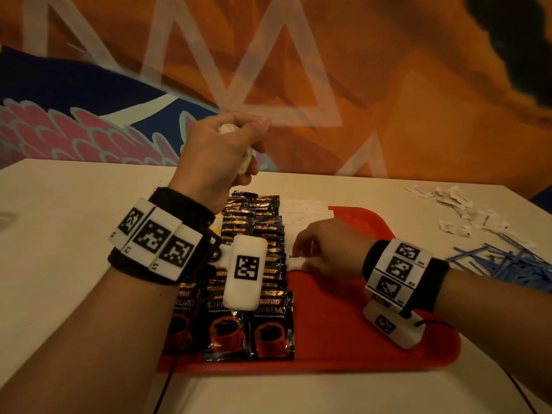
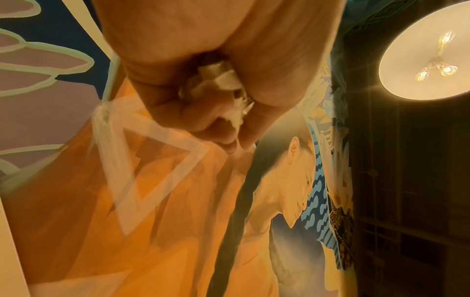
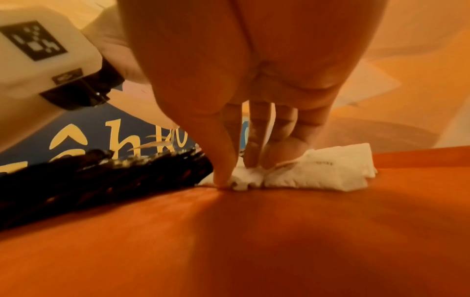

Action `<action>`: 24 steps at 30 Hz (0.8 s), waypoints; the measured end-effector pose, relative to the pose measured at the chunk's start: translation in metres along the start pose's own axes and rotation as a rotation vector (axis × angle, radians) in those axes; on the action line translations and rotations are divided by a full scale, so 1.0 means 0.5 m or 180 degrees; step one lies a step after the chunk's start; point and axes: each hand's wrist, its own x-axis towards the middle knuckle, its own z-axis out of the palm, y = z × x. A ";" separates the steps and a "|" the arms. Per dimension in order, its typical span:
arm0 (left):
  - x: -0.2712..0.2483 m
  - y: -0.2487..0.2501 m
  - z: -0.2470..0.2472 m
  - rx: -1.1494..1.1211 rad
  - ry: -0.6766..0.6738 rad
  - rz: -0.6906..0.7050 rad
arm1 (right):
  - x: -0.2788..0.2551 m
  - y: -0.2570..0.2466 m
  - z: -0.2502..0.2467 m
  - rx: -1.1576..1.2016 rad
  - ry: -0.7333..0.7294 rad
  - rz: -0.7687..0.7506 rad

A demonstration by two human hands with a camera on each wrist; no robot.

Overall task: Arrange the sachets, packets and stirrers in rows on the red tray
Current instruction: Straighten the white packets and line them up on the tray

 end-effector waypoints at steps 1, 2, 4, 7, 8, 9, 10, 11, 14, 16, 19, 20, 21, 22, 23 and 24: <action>-0.001 0.000 0.001 -0.0042 -0.0029 -0.0030 | 0.001 0.001 0.003 -0.0048 0.0006 -0.0036; -0.001 0.000 0.001 -0.0086 -0.0055 -0.0051 | 0.001 0.002 0.004 -0.0067 0.0045 -0.0072; -0.001 0.000 0.001 -0.0160 -0.0111 -0.0082 | 0.000 0.005 -0.002 -0.0032 0.0156 -0.0125; 0.001 -0.002 0.002 -0.0362 -0.0200 -0.0162 | -0.004 0.000 -0.028 0.0174 0.0432 -0.0208; 0.002 -0.004 0.002 -0.0466 -0.0242 -0.0198 | -0.005 -0.005 -0.042 0.0265 0.0561 -0.0253; 0.003 -0.005 0.002 -0.0584 -0.0294 -0.0244 | -0.006 -0.012 -0.057 0.0382 0.0715 -0.0301; 0.003 -0.004 0.003 -0.0705 -0.0354 -0.0304 | -0.006 -0.020 -0.073 0.0524 0.0902 -0.0359; 0.002 -0.004 0.004 -0.0820 -0.0411 -0.0369 | -0.005 -0.028 -0.089 0.0685 0.1121 -0.0422; -0.003 -0.001 0.011 -0.1020 -0.0513 -0.0489 | 0.002 -0.053 -0.128 0.1249 0.1807 -0.0617; -0.005 0.001 0.013 -0.1054 -0.0556 -0.0528 | 0.005 -0.072 -0.145 0.1707 0.2123 -0.0785; -0.005 0.003 0.011 -0.1086 -0.0601 -0.0628 | 0.011 -0.095 -0.151 0.2187 0.2170 -0.0971; -0.005 0.004 0.009 -0.1072 -0.0602 -0.0641 | 0.015 -0.099 -0.149 0.2279 0.2122 -0.1010; -0.004 0.005 0.007 -0.1030 -0.0605 -0.0644 | 0.018 -0.100 -0.145 0.2366 0.2095 -0.1048; -0.005 0.007 0.005 -0.0971 -0.0619 -0.0636 | 0.022 -0.100 -0.142 0.2468 0.2086 -0.1069; -0.005 0.009 0.004 -0.0920 -0.0650 -0.0624 | 0.027 -0.098 -0.141 0.2593 0.2065 -0.1058; -0.007 0.010 0.004 -0.0886 -0.0708 -0.0617 | 0.031 -0.095 -0.139 0.2731 0.2012 -0.1012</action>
